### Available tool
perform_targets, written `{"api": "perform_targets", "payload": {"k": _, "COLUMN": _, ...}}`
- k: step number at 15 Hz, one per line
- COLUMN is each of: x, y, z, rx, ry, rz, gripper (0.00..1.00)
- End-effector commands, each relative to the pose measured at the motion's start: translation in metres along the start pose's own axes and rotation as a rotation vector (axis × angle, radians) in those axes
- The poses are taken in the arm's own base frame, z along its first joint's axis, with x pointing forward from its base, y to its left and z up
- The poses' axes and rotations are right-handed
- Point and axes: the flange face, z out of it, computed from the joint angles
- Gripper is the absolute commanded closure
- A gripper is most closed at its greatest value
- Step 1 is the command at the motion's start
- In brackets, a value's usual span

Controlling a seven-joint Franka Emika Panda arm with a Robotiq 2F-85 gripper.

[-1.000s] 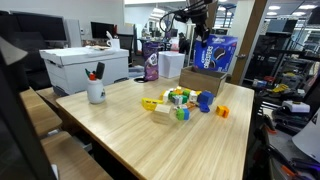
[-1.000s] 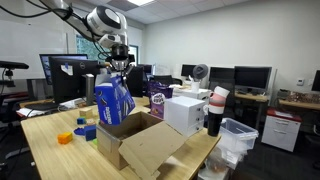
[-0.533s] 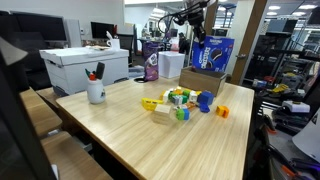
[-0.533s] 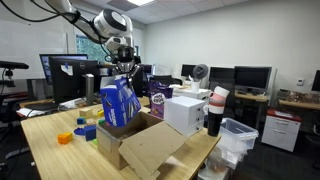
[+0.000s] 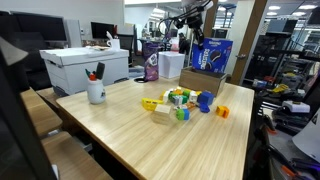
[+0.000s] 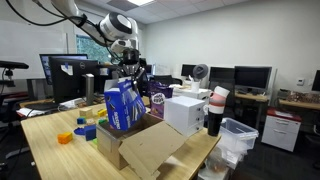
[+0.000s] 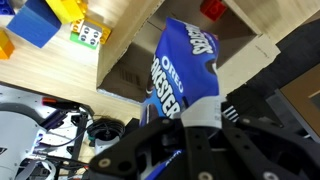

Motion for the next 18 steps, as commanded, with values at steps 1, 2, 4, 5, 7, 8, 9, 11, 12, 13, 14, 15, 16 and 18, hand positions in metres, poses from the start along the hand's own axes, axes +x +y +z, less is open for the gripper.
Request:
{"api": "perform_targets", "payload": {"k": 1, "x": 0.010, "y": -0.030, "z": -0.001, "rx": 0.008, "ry": 0.009, "rz": 0.068, "gripper": 0.90}}
{"api": "perform_targets", "payload": {"k": 2, "x": 0.013, "y": -0.038, "z": -0.001, "rx": 0.009, "ry": 0.009, "rz": 0.087, "gripper": 0.91}}
{"api": "perform_targets", "payload": {"k": 4, "x": 0.016, "y": -0.052, "z": 0.001, "rx": 0.008, "ry": 0.002, "rz": 0.125, "gripper": 0.93}}
{"api": "perform_targets", "payload": {"k": 5, "x": 0.012, "y": -0.052, "z": 0.002, "rx": 0.005, "ry": -0.005, "rz": 0.128, "gripper": 0.96}}
{"api": "perform_targets", "payload": {"k": 7, "x": 0.007, "y": -0.053, "z": 0.005, "rx": -0.003, "ry": -0.016, "rz": 0.136, "gripper": 0.96}}
{"api": "perform_targets", "payload": {"k": 8, "x": 0.002, "y": -0.048, "z": 0.005, "rx": -0.011, "ry": -0.029, "rz": 0.129, "gripper": 0.95}}
{"api": "perform_targets", "payload": {"k": 9, "x": -0.006, "y": -0.040, "z": 0.006, "rx": -0.013, "ry": -0.055, "rz": 0.111, "gripper": 0.96}}
{"api": "perform_targets", "payload": {"k": 11, "x": -0.019, "y": -0.030, "z": 0.004, "rx": -0.010, "ry": -0.076, "rz": 0.087, "gripper": 0.95}}
{"api": "perform_targets", "payload": {"k": 12, "x": -0.024, "y": -0.027, "z": 0.004, "rx": -0.010, "ry": -0.074, "rz": 0.083, "gripper": 0.95}}
{"api": "perform_targets", "payload": {"k": 13, "x": -0.030, "y": -0.022, "z": 0.005, "rx": -0.008, "ry": -0.080, "rz": 0.069, "gripper": 0.95}}
{"api": "perform_targets", "payload": {"k": 14, "x": -0.033, "y": -0.019, "z": 0.007, "rx": -0.012, "ry": -0.075, "rz": 0.064, "gripper": 0.95}}
{"api": "perform_targets", "payload": {"k": 15, "x": -0.036, "y": -0.017, "z": 0.009, "rx": -0.015, "ry": -0.078, "rz": 0.056, "gripper": 0.95}}
{"api": "perform_targets", "payload": {"k": 16, "x": -0.038, "y": -0.015, "z": 0.010, "rx": -0.018, "ry": -0.075, "rz": 0.053, "gripper": 0.95}}
{"api": "perform_targets", "payload": {"k": 18, "x": -0.039, "y": -0.011, "z": 0.011, "rx": -0.021, "ry": -0.067, "rz": 0.049, "gripper": 0.95}}
